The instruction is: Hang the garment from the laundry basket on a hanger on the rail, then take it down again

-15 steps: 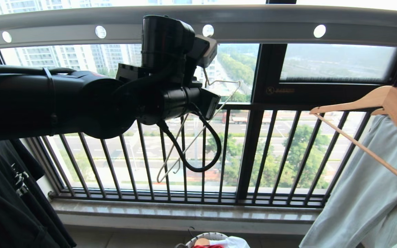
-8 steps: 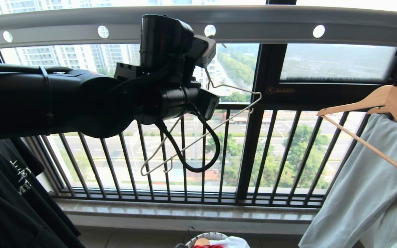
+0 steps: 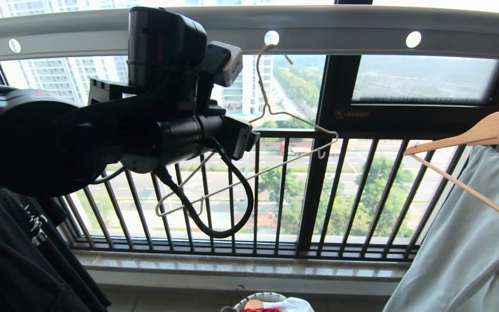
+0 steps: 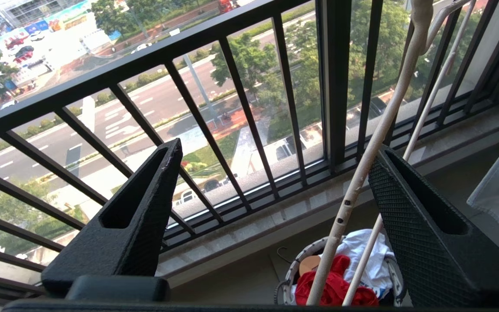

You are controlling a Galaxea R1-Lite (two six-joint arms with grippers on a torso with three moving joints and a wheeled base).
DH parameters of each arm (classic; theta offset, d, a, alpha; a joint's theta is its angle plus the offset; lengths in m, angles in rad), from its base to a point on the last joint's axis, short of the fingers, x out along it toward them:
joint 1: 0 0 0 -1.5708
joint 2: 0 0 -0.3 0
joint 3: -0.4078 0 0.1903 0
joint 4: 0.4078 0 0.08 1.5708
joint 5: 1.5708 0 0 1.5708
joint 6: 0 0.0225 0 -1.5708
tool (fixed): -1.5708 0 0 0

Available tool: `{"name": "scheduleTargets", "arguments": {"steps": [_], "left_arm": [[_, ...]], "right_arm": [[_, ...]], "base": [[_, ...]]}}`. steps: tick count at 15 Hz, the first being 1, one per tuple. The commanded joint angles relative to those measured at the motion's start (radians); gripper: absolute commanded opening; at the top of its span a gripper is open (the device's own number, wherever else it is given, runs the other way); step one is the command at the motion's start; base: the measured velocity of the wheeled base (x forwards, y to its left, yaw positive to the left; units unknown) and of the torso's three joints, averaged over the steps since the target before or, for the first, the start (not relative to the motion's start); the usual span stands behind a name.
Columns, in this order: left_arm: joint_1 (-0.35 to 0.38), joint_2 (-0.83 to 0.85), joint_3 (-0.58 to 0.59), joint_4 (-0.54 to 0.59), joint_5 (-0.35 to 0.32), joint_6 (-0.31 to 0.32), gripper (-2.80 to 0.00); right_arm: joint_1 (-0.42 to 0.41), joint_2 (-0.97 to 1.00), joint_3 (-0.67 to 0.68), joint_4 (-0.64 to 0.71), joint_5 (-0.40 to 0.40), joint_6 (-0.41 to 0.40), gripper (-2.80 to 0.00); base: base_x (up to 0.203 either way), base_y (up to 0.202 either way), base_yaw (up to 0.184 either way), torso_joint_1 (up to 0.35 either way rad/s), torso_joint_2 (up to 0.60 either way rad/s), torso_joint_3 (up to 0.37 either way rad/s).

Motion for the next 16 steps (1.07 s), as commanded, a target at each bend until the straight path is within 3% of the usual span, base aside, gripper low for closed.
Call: {"name": "scheduleTargets", "arguments": {"steps": [1,4,9,10,14,16], "left_arm": [[0.000,-0.121,0.046,0.000,0.003,-0.003,0.00],[-0.023,-0.275,0.145,0.042,0.004,-0.009,0.00],[-0.147,-0.531,0.360,0.204,0.025,-0.104,0.00],[-0.164,-0.574,0.395,0.221,0.025,-0.126,-2.80],[-0.171,-0.752,0.558,0.238,0.029,-0.144,-2.80],[-0.107,-0.846,0.593,0.239,0.030,-0.143,-2.80]], "right_arm": [[0.000,0.002,0.000,0.000,0.000,0.000,-2.80],[0.000,0.002,0.000,0.000,0.001,-0.001,-2.80],[0.000,0.002,0.000,0.000,0.000,-0.001,-2.80],[0.000,0.002,0.000,0.000,0.002,-0.001,-2.80],[0.000,0.002,0.000,0.000,0.000,0.000,-2.80],[0.000,0.002,0.000,0.000,0.000,0.000,-2.80]], "base": [[0.000,0.000,0.000,0.000,0.00,0.000],[0.000,0.000,0.000,0.000,0.00,0.000],[0.000,0.000,0.000,0.000,0.00,0.000],[0.000,0.000,0.000,0.000,0.00,0.000],[0.000,0.000,0.000,0.000,0.00,0.000],[0.000,0.000,0.000,0.000,0.00,0.000]]}}
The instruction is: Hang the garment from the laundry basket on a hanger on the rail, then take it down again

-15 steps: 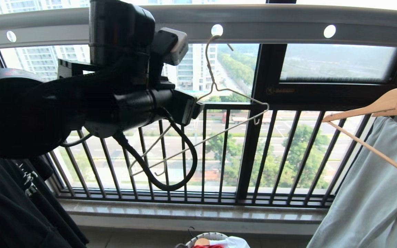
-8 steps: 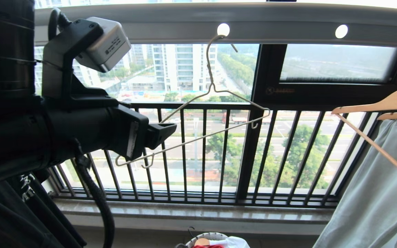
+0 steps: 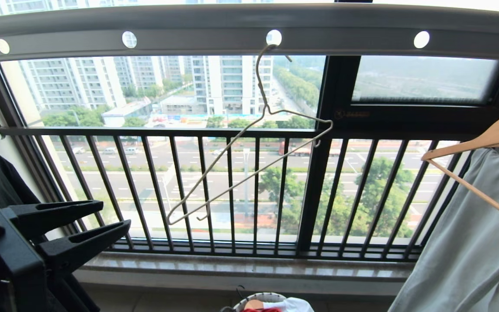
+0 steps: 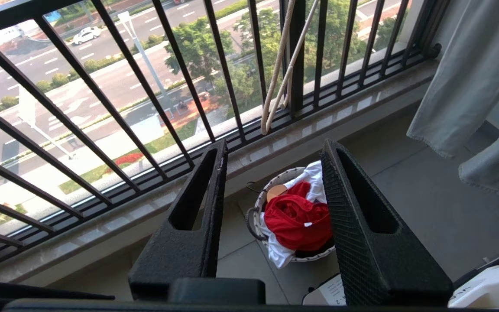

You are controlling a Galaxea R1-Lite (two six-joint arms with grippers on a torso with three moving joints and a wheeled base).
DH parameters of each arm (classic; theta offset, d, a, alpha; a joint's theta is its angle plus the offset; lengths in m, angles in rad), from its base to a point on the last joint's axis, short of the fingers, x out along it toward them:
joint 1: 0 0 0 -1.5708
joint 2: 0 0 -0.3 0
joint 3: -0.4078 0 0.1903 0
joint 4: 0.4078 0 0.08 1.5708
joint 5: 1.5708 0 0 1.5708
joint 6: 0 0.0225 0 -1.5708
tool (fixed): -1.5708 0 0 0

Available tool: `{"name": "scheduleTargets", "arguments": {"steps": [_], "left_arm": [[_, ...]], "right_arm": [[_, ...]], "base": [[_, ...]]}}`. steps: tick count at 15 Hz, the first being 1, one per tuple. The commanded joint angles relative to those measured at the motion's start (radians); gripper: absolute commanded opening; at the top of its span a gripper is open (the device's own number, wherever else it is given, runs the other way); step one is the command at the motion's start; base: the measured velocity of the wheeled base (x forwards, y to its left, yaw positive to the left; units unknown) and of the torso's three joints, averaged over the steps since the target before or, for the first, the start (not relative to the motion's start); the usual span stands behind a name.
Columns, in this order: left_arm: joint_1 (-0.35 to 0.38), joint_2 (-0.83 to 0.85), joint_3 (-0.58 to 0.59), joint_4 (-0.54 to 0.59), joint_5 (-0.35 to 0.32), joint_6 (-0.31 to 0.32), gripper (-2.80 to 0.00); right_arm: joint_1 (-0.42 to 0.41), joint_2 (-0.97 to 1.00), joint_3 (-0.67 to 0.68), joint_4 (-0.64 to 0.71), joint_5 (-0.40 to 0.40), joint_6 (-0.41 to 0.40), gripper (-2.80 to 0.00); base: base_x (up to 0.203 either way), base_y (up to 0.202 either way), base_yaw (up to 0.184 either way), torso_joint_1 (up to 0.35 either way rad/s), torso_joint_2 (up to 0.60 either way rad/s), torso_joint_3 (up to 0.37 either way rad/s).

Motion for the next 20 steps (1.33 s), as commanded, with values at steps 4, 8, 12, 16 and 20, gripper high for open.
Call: {"name": "scheduleTargets", "arguments": {"steps": [4,8,12,16,20], "left_arm": [[0.242,-0.365,0.127,-0.003,0.003,-0.004,-2.80],[0.513,-0.553,0.211,-0.004,0.002,-0.052,-2.80],[0.723,-0.621,0.217,-0.013,-0.042,-0.166,-2.80],[0.887,-0.700,0.277,-0.013,-0.179,-0.194,-2.80],[0.888,-0.910,0.504,-0.013,-0.353,-0.110,-2.80]], "right_arm": [[0.000,0.002,0.000,0.000,0.000,-0.001,-2.80],[0.000,0.002,0.000,0.000,0.000,-0.001,-2.80],[0.000,0.002,0.000,0.000,0.000,-0.001,-2.80],[0.000,0.002,0.000,0.000,0.000,0.000,-2.80],[0.000,0.002,0.000,0.000,0.000,0.000,-2.80]], "base": [[0.000,0.000,0.000,0.000,0.00,0.000],[0.000,0.000,0.000,0.000,0.00,0.000],[0.000,0.000,0.000,0.000,0.00,0.000],[0.000,0.000,0.000,0.000,0.00,0.000],[0.000,0.000,0.000,0.000,0.00,0.000]]}}
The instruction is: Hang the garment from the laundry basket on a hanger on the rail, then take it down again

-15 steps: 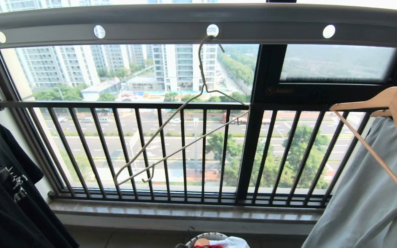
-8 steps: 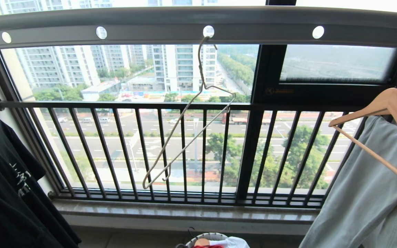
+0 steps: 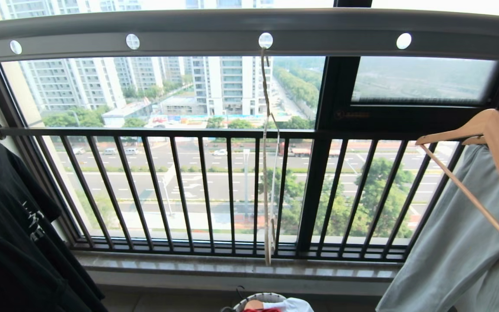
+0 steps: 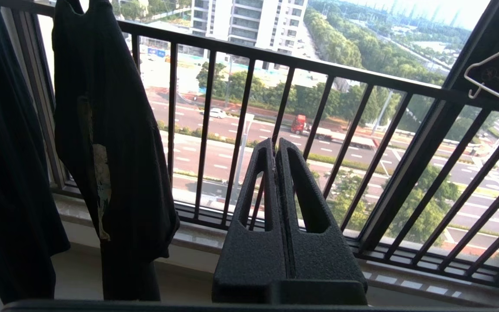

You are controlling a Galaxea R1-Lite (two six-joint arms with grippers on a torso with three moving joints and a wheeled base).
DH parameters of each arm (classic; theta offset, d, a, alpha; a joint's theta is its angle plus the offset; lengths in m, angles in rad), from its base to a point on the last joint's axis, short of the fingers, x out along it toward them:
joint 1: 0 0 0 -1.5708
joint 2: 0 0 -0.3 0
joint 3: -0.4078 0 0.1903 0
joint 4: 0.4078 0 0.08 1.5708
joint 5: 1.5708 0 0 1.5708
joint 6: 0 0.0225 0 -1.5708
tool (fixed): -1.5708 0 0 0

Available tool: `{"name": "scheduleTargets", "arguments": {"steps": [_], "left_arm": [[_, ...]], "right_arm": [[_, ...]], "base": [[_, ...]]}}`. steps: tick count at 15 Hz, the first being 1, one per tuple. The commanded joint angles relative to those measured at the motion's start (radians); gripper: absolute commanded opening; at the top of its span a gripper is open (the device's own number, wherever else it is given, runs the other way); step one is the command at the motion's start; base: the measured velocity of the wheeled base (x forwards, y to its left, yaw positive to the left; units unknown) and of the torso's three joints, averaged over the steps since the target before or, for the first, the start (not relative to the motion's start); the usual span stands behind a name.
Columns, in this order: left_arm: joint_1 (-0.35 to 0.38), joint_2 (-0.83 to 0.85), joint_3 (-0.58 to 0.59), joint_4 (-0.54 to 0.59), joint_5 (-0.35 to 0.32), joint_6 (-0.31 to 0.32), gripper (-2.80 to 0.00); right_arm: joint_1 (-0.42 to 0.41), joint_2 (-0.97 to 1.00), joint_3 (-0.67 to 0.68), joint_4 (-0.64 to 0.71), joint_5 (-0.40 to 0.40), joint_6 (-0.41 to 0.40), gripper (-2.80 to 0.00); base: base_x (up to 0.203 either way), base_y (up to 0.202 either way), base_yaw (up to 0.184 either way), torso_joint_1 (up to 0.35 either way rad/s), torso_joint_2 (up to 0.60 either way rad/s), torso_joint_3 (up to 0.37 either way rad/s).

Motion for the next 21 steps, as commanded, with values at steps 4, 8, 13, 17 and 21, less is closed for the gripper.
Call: {"name": "scheduleTargets", "arguments": {"steps": [4,8,13,17,21], "left_arm": [[0.002,-0.147,0.320,-0.028,-0.094,0.256,-2.80],[0.002,-0.148,0.463,-0.174,-0.097,0.357,-2.80],[0.003,-0.148,0.462,-0.170,-0.090,0.225,-2.80],[0.003,-0.148,0.462,-0.170,-0.081,0.194,-2.80],[0.002,-0.148,0.462,-0.170,-0.080,0.194,-2.80]], "right_arm": [[0.000,0.002,0.000,0.000,0.000,-0.001,-2.80],[0.000,0.002,0.000,0.000,0.000,-0.001,-2.80],[0.000,0.002,0.000,0.000,0.000,0.001,-2.80],[0.000,0.002,0.000,0.000,0.000,0.001,-2.80],[0.000,0.002,0.000,0.001,0.000,0.000,-2.80]], "base": [[0.000,0.000,0.000,0.000,0.00,0.000],[0.000,0.000,0.000,0.000,0.00,0.000],[0.000,0.000,0.000,0.000,0.00,0.000],[0.000,0.000,0.000,0.000,0.00,0.000],[0.000,0.000,0.000,0.000,0.00,0.000]]}}
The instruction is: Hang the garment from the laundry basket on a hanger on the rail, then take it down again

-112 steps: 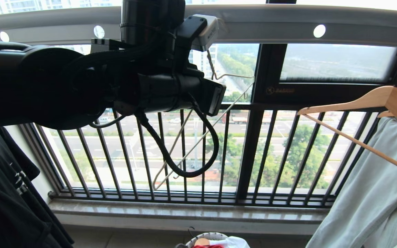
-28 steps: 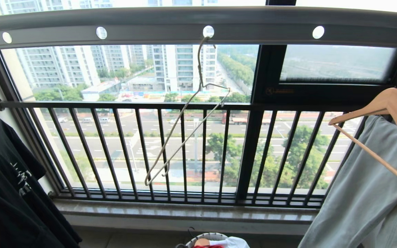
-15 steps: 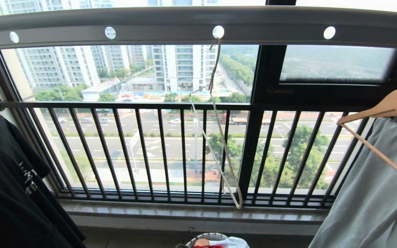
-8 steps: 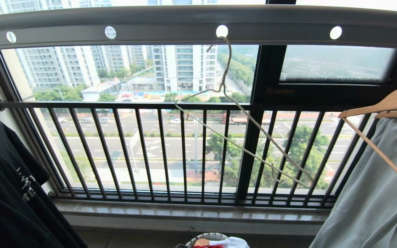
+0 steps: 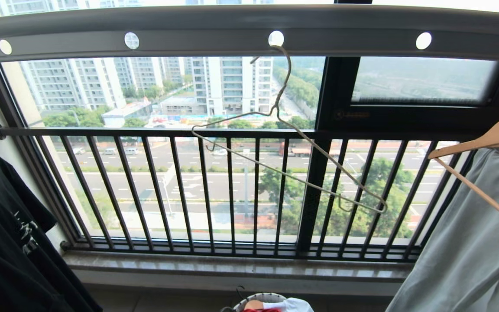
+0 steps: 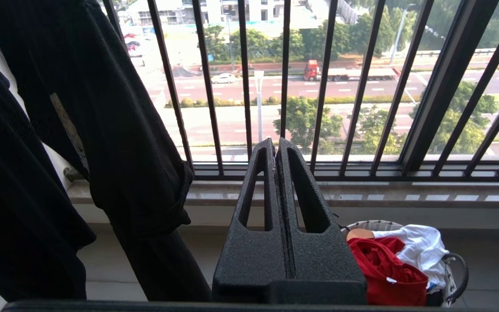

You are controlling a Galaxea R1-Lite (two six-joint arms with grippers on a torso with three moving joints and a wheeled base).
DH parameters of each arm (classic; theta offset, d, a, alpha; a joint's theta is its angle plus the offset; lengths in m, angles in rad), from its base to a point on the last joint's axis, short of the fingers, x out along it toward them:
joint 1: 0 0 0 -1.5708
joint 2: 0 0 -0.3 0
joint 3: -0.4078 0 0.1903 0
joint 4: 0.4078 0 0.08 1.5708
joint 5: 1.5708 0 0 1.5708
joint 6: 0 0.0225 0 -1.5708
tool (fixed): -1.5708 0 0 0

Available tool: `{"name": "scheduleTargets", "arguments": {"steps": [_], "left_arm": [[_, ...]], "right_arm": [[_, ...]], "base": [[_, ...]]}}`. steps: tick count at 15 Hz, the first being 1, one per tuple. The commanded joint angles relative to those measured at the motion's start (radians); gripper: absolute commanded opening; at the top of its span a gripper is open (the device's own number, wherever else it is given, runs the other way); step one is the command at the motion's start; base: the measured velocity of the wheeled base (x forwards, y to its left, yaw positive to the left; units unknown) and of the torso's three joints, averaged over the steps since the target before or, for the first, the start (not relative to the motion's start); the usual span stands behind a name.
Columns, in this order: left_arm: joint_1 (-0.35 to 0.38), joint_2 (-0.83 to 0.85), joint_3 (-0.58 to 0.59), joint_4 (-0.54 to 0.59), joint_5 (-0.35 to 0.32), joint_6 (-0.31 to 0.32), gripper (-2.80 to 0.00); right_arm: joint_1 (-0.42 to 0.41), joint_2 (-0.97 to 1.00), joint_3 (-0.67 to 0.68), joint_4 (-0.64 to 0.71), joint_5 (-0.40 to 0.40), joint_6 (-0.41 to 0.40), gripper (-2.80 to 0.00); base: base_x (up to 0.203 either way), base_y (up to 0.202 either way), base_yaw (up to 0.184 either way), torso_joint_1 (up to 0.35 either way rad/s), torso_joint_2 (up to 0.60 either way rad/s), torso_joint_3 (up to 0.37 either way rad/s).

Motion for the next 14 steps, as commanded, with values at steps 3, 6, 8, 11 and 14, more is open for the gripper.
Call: {"name": "scheduleTargets", "arguments": {"steps": [3,6,8,11,14], "left_arm": [[0.000,0.001,0.000,0.000,0.000,0.000,-2.80],[0.001,0.001,0.000,0.000,-0.001,0.000,-2.80],[0.000,0.001,0.000,0.000,0.000,0.000,-2.80],[0.000,0.002,0.000,0.000,-0.001,0.000,-2.80],[0.000,0.001,0.000,0.000,-0.002,0.000,-2.80]], "right_arm": [[0.000,0.002,0.000,0.000,0.000,-0.001,-2.80],[0.000,0.002,0.000,0.000,0.000,0.000,-2.80],[0.000,0.002,0.000,0.000,0.000,-0.001,-2.80],[0.000,0.002,0.000,0.000,0.000,0.000,-2.80],[0.000,0.002,0.000,0.000,0.000,-0.001,-2.80]], "base": [[0.000,0.000,0.000,0.000,0.00,0.000],[0.000,0.000,0.000,0.000,0.00,0.000],[0.000,0.000,0.000,0.000,0.00,0.000],[0.000,0.000,0.000,0.000,0.00,0.000],[0.000,0.000,0.000,0.000,0.00,0.000]]}}
